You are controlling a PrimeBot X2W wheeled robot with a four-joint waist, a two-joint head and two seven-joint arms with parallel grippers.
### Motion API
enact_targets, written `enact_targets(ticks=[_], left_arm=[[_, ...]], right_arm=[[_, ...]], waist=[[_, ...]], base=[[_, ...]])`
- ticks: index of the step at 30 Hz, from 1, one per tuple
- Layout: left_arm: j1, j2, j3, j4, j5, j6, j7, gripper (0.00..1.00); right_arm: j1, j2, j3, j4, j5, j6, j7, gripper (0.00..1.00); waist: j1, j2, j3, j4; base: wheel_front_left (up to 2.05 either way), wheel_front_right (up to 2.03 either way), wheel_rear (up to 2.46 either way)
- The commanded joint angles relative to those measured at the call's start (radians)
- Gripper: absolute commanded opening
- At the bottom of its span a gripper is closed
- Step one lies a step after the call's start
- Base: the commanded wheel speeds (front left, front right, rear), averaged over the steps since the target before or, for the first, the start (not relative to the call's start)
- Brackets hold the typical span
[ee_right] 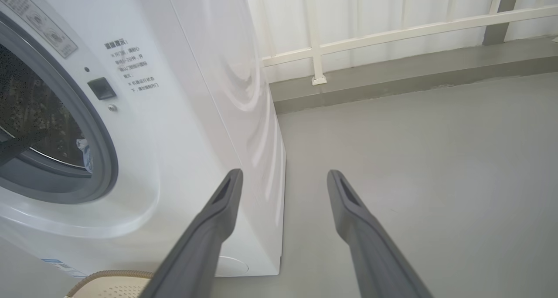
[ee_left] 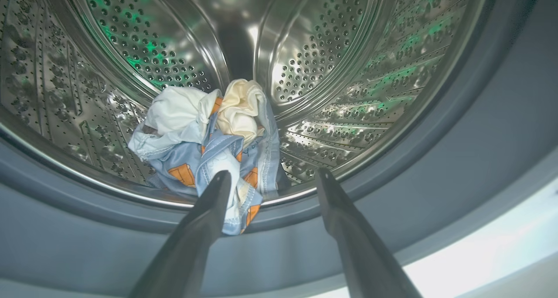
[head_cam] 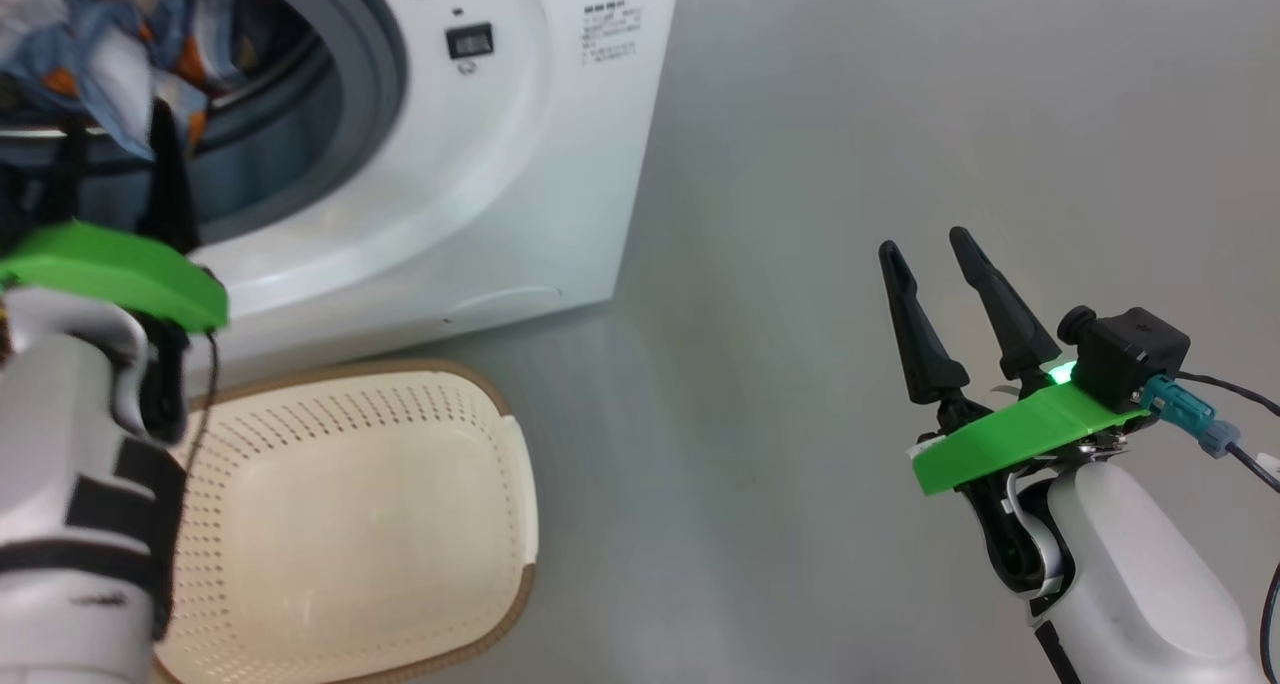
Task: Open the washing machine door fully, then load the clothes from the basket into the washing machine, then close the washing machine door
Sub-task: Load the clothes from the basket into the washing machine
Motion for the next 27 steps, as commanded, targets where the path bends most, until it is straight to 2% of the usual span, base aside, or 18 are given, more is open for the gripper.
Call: enact_targets(ticks=[1, 15, 27], left_arm=[[0.027, 0.038, 0.018, -0.037, 0.004, -0.002, -0.007, 1.00], [0.327, -0.002, 0.083, -0.277, 0.016, 0.025, -0.007, 1.00], [0.566, -0.019, 0.098, -0.486, 0.033, 0.076, -0.007, 1.00]], right_arm=[[0.025, -0.009, 0.013, -0.020, 0.007, 0.004, -0.008, 1.00], [0.084, -0.033, 0.007, 0.006, 0.020, 0.004, -0.008, 1.00], [0.125, -0.053, -0.006, 0.002, 0.017, 0.004, -0.008, 1.00]], waist=[[0.0000, 0.0000, -0.064, 0.039], [0.0000, 0.0000, -0.217, 0.090], [0.0000, 0.0000, -0.294, 0.118]], base=[[0.00, 0.00, 0.00], [0.00, 0.00, 0.00], [0.00, 0.00, 0.00]])
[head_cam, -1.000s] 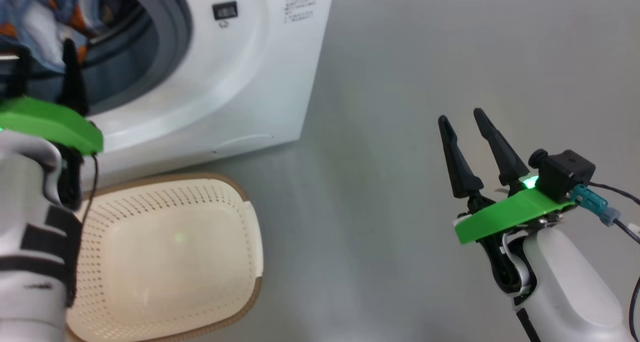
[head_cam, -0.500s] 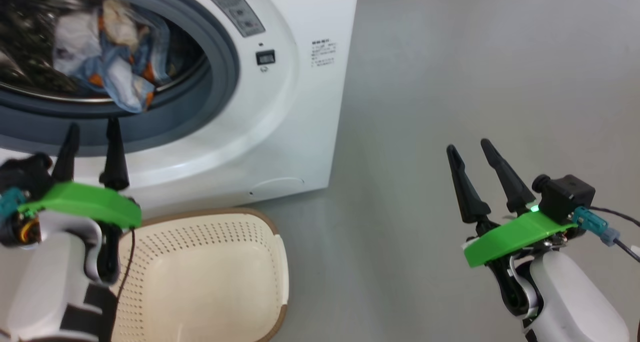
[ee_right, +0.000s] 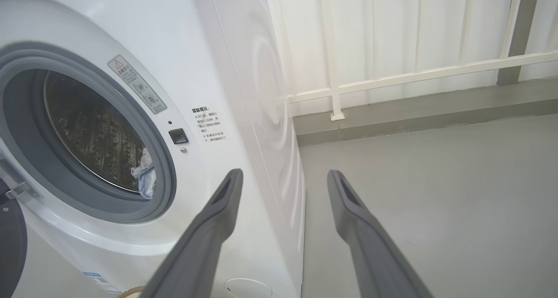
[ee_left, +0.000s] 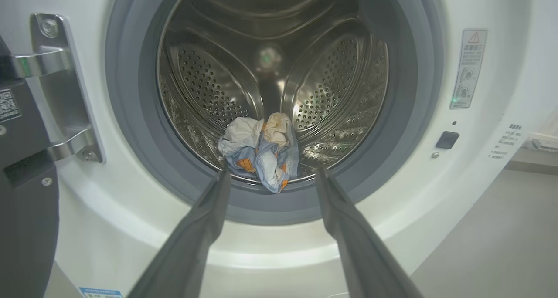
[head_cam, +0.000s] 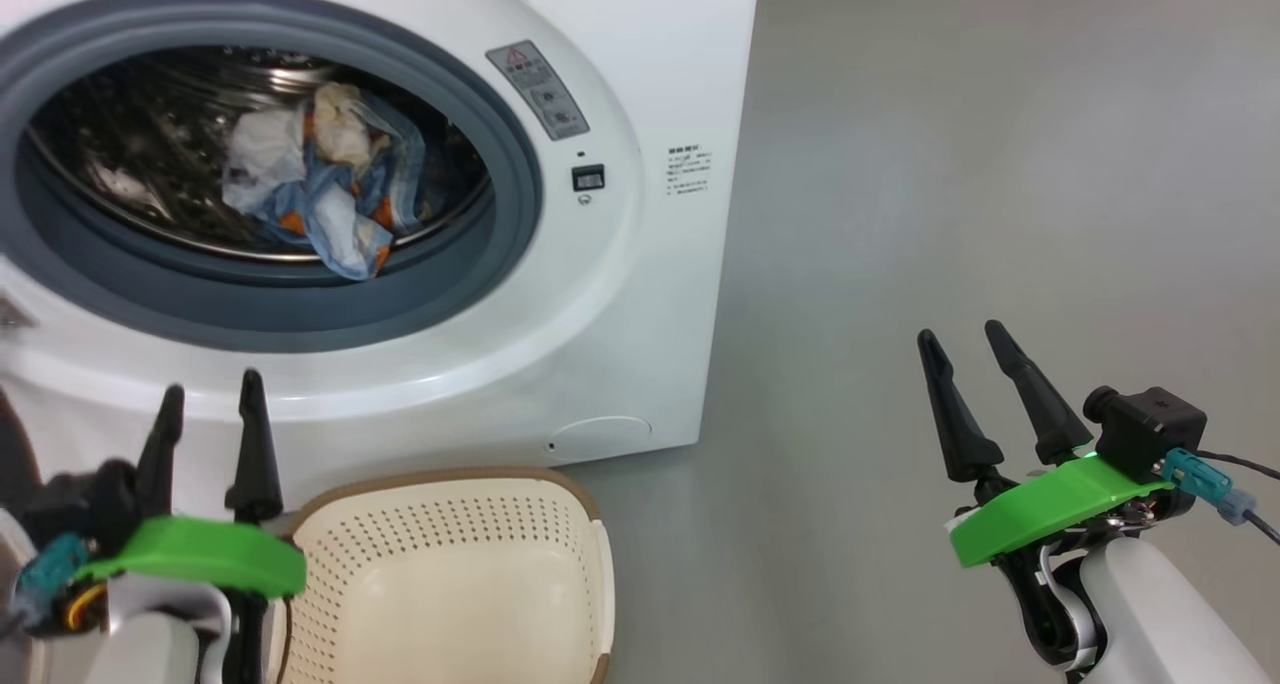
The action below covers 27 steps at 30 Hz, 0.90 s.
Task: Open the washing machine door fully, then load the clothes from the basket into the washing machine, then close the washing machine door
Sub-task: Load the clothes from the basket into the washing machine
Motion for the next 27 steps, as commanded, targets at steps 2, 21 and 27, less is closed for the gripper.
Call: enact_targets(ticks=[2, 21, 27], left_arm=[[0.029, 0.026, 0.033, -0.061, 0.013, 0.015, -0.006, 1.00], [0.247, -0.006, 0.072, -0.292, 0.054, 0.048, -0.006, 1.00], [0.252, -0.004, 0.056, -0.291, 0.080, 0.054, -0.006, 1.00]], right_arm=[[0.006, -0.016, 0.013, -0.027, -0.003, 0.005, -0.008, 1.00], [0.032, -0.043, 0.014, -0.025, -0.013, 0.005, -0.008, 1.00], [0.033, -0.047, 0.025, -0.019, -0.011, 0.005, -0.008, 1.00]], waist=[[0.0000, 0.0000, -0.020, 0.014], [0.0000, 0.0000, -0.057, 0.023], [0.0000, 0.0000, -0.067, 0.019]], base=[[0.00, 0.00, 0.00], [0.00, 0.00, 0.00], [0.00, 0.00, 0.00]])
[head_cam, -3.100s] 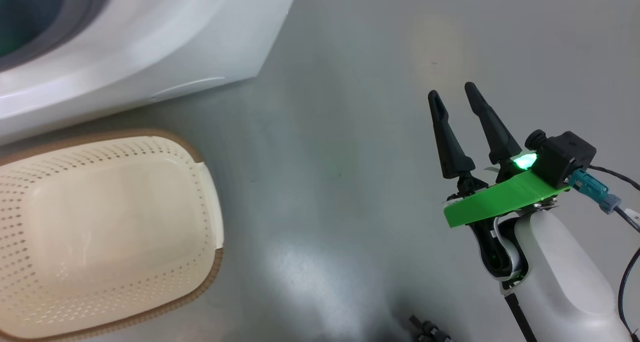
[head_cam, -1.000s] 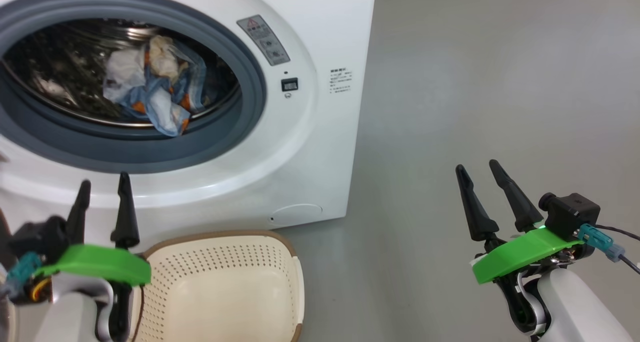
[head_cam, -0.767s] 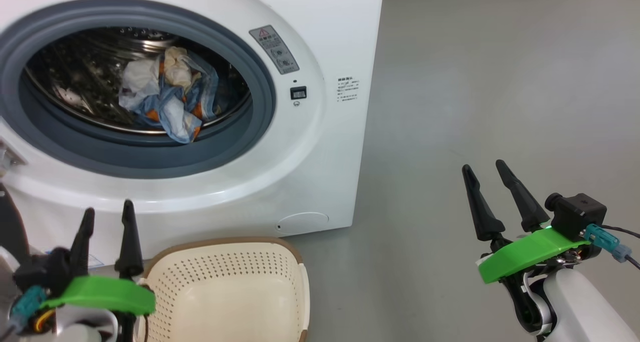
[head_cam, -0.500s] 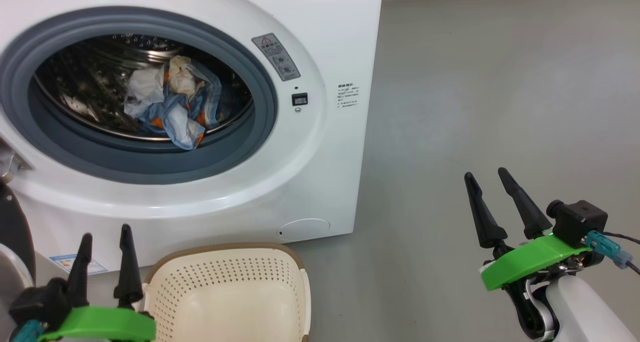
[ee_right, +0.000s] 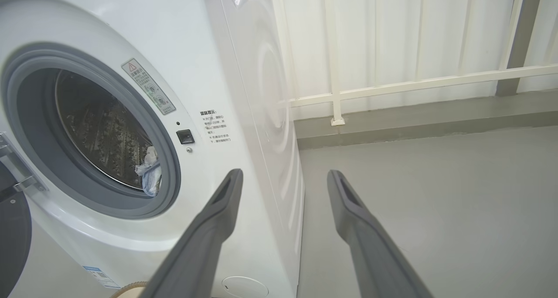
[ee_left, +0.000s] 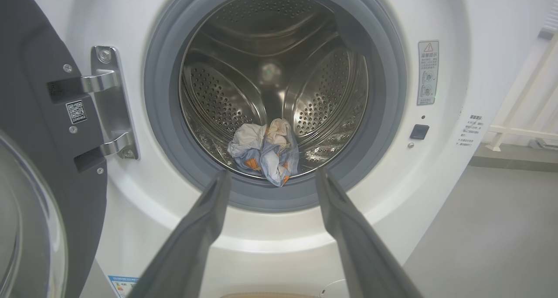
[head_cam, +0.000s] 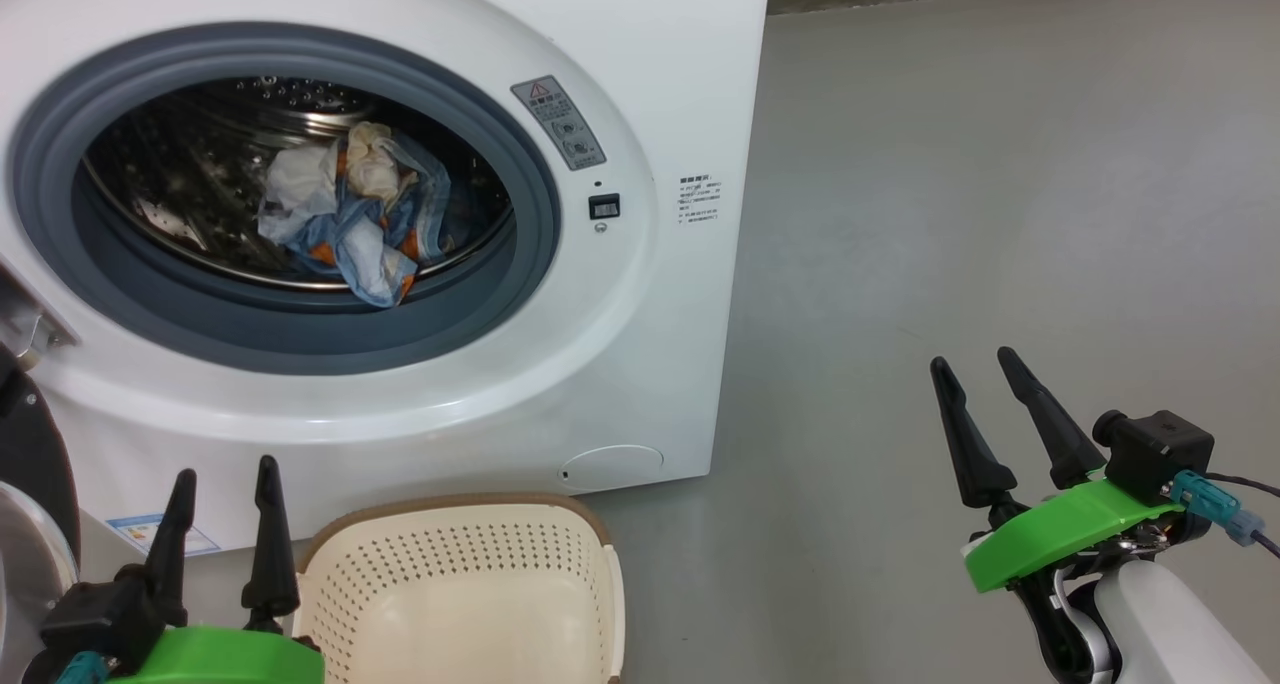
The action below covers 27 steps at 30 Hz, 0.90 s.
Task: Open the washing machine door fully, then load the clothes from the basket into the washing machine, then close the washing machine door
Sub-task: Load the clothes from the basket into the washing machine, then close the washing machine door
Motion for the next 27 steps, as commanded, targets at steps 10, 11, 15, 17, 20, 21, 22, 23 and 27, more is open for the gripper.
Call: enact_targets(ticks=[10, 11, 15, 17, 20, 21, 22, 23, 27], left_arm=[[-0.020, 0.025, 0.021, -0.021, 0.016, 0.010, -0.005, 1.00], [-0.021, 0.025, 0.020, -0.022, 0.017, 0.011, -0.005, 1.00], [-0.021, 0.026, 0.018, -0.023, 0.019, 0.016, -0.006, 1.00], [-0.021, 0.027, 0.018, -0.023, 0.019, 0.017, -0.006, 1.00], [-0.022, 0.027, 0.019, -0.025, 0.016, 0.018, -0.006, 1.00], [-0.023, 0.028, 0.019, -0.025, 0.015, 0.017, -0.006, 1.00], [-0.023, 0.029, 0.019, -0.025, 0.014, 0.017, -0.006, 1.00], [-0.024, 0.029, 0.019, -0.025, 0.014, 0.017, -0.006, 1.00], [-0.024, 0.029, 0.018, -0.025, 0.013, 0.017, -0.006, 1.00]], right_arm=[[-0.006, -0.017, 0.033, -0.017, -0.008, 0.005, -0.008, 1.00], [-0.007, -0.017, 0.034, -0.017, -0.008, 0.005, -0.008, 1.00], [-0.009, -0.016, 0.035, -0.017, -0.007, 0.005, -0.008, 1.00], [-0.009, -0.015, 0.035, -0.017, -0.007, 0.005, -0.008, 1.00], [-0.009, -0.014, 0.034, -0.016, -0.007, 0.005, -0.008, 1.00], [-0.009, -0.014, 0.034, -0.016, -0.007, 0.005, -0.008, 1.00], [-0.009, -0.014, 0.034, -0.017, -0.007, 0.005, -0.008, 1.00], [-0.009, -0.014, 0.034, -0.017, -0.008, 0.005, -0.008, 1.00], [-0.009, -0.014, 0.035, -0.017, -0.008, 0.005, -0.008, 1.00]], waist=[[0.0000, -0.0001, -0.002, -0.006], [0.0000, -0.0001, -0.002, -0.006], [0.0000, -0.0001, 0.000, -0.008], [0.0000, -0.0001, 0.001, -0.008], [0.0000, -0.0001, 0.001, -0.009], [0.0000, -0.0001, 0.002, -0.009], [0.0000, -0.0001, 0.002, -0.009], [0.0000, -0.0001, 0.002, -0.009], [0.0000, -0.0001, 0.001, -0.009]], base=[[0.00, 0.00, 0.00], [0.00, 0.00, 0.00], [0.00, 0.00, 0.00], [0.00, 0.00, 0.00], [0.00, 0.00, 0.00], [0.00, 0.00, 0.00], [0.00, 0.00, 0.00], [0.00, 0.00, 0.00], [0.00, 0.00, 0.00]])
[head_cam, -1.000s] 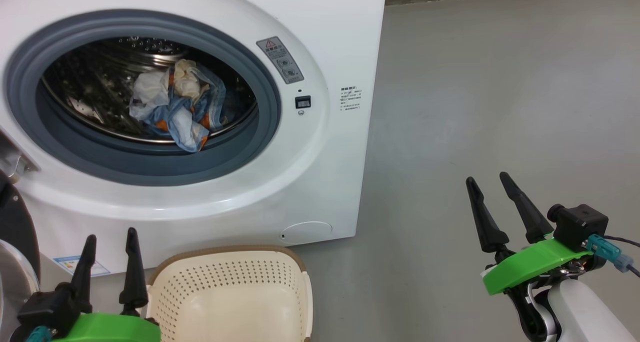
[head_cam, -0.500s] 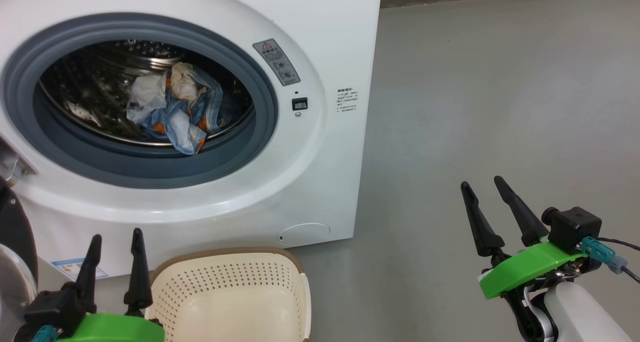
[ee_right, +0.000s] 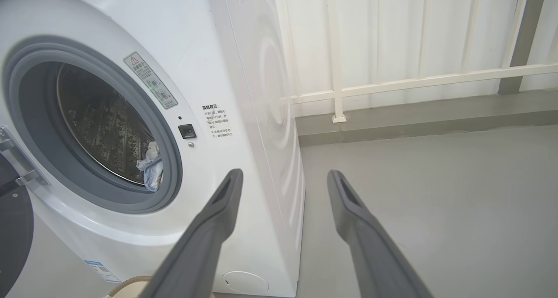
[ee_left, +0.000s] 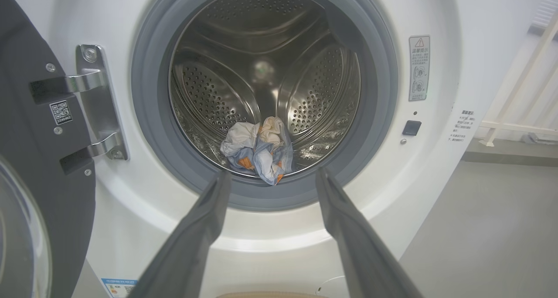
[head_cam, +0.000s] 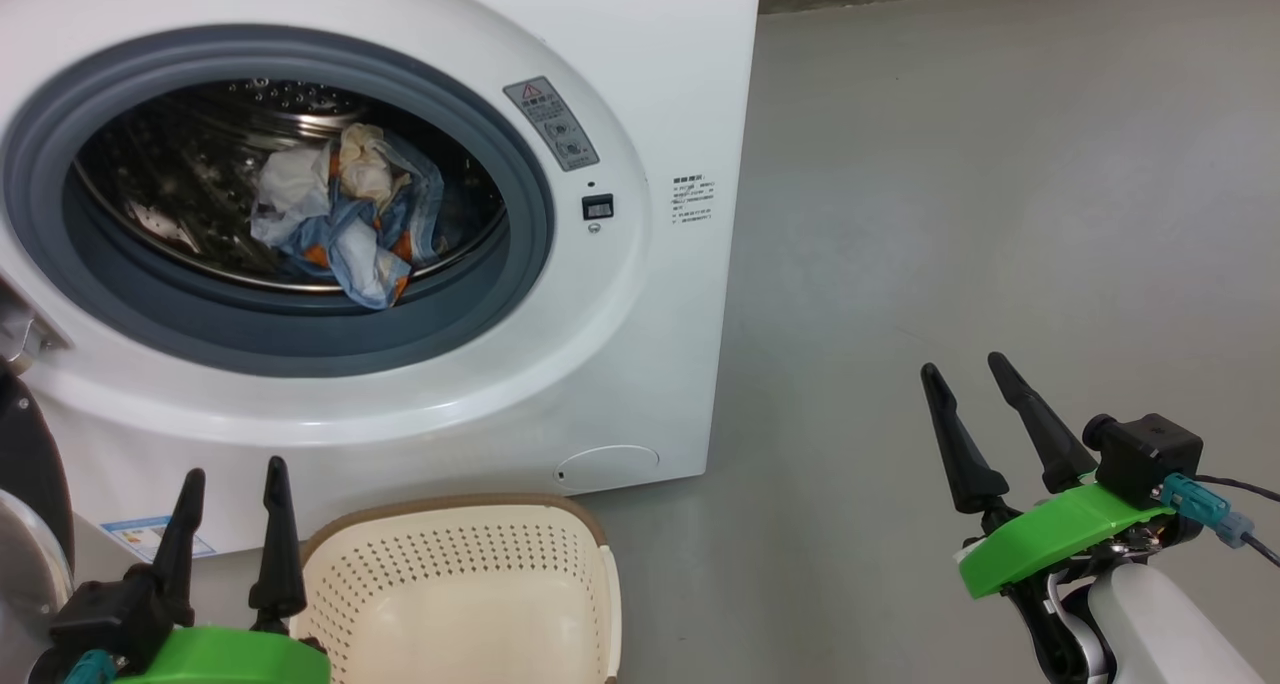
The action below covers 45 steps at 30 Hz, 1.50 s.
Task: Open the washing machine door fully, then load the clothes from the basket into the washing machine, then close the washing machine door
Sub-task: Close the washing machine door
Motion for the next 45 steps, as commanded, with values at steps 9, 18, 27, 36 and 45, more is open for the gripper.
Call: enact_targets(ticks=[9, 18, 27, 36, 45], left_arm=[[-0.024, 0.024, 0.034, -0.027, 0.004, 0.010, -0.006, 1.00], [-0.027, 0.022, 0.037, -0.031, 0.001, 0.011, -0.006, 1.00], [-0.026, 0.019, 0.040, -0.033, 0.001, 0.012, -0.006, 1.00], [-0.029, 0.016, 0.041, -0.029, 0.002, 0.012, -0.006, 1.00], [-0.027, 0.015, 0.042, -0.030, 0.005, 0.011, -0.006, 1.00]], right_arm=[[-0.009, -0.012, 0.017, -0.020, -0.008, 0.005, -0.008, 1.00], [-0.011, -0.011, 0.011, -0.020, -0.007, 0.005, -0.008, 1.00], [-0.013, -0.010, 0.009, -0.017, -0.006, 0.005, -0.008, 1.00], [-0.014, -0.011, 0.008, -0.014, -0.006, 0.005, -0.008, 1.00], [-0.012, -0.009, 0.008, -0.015, -0.005, 0.005, -0.008, 1.00]], waist=[[0.0000, 0.0000, 0.001, -0.001], [0.0000, 0.0000, 0.005, 0.000], [0.0000, 0.0000, 0.006, 0.002], [0.0000, 0.0000, 0.008, 0.003], [0.0000, 0.0000, 0.010, 0.001]], base=[[0.00, 0.00, 0.00], [-0.43, 0.43, 0.00], [-1.50, 1.50, 0.00], [-0.85, 0.85, 0.00], [-0.04, 0.04, 0.00]])
